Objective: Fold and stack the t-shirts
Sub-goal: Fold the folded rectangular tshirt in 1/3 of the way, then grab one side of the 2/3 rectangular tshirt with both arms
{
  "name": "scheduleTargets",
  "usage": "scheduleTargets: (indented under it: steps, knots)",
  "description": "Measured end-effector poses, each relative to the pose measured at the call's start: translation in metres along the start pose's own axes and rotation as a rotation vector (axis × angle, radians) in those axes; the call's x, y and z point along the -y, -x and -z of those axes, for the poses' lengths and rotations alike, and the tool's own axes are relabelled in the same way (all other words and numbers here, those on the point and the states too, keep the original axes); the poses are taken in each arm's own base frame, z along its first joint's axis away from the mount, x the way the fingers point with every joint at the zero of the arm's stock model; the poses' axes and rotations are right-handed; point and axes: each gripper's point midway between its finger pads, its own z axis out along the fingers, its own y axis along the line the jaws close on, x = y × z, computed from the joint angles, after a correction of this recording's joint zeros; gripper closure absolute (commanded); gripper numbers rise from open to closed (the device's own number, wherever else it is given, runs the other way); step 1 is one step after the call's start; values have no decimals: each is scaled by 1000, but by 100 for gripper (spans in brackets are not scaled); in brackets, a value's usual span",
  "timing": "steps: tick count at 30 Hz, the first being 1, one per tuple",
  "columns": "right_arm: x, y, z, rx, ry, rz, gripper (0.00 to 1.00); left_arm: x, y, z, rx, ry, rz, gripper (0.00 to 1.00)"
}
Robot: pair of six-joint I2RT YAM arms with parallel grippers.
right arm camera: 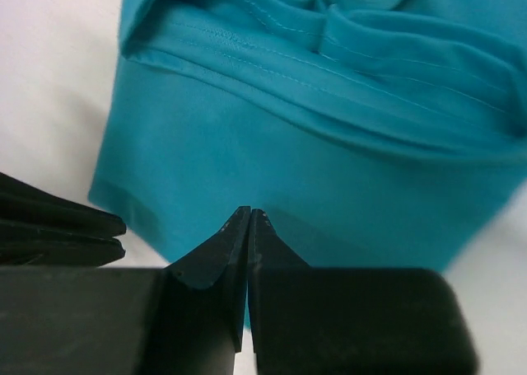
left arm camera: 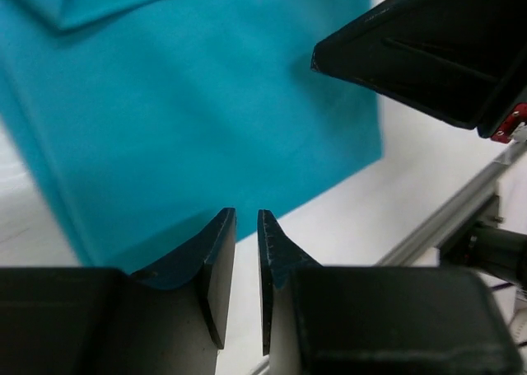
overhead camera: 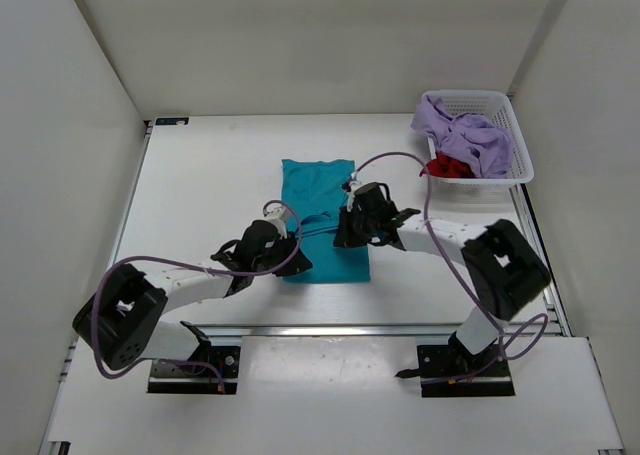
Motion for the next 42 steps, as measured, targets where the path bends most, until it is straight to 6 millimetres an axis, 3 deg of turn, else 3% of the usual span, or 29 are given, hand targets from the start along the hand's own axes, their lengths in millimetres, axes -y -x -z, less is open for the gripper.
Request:
scheduleTargets:
  steps: [5, 8, 15, 19, 23, 25, 28, 34, 35, 37, 42]
  knots:
    - [4, -13, -33, -62, -5, 26, 100, -32, -23, -2, -48, 71, 35, 72]
    - [5, -7, -44, -53, -2, 30, 100, -39, -26, -2, -48, 80, 49, 72]
    - [14, 38, -62, 54, -17, 48, 100, -42, -24, -2, -36, 79, 53, 72]
    - [29, 83, -68, 128, -37, 24, 100, -43, -23, -1, -35, 80, 50, 72]
    - [31, 124, -57, 212, -28, 15, 100, -44, -22, 3, -32, 89, 47, 72]
    - [28, 131, -46, 238, -20, 9, 100, -44, -19, 6, -26, 90, 47, 71]
    - [12, 114, -27, 238, 25, 3, 100, -45, -16, 10, -19, 95, 45, 69]
    - [-12, 32, 2, 145, 91, -20, 97, -50, -17, 23, -23, 128, 12, 57]
    - [-10, 16, 9, 131, 88, -29, 93, -50, -15, 26, -14, 137, 1, 53]
    - [-1, -9, 26, 117, 74, -58, 75, -52, -12, 34, 4, 156, -15, 47]
    - [23, -40, 51, 132, 30, -128, 56, -66, -17, 41, 5, 208, -20, 41]
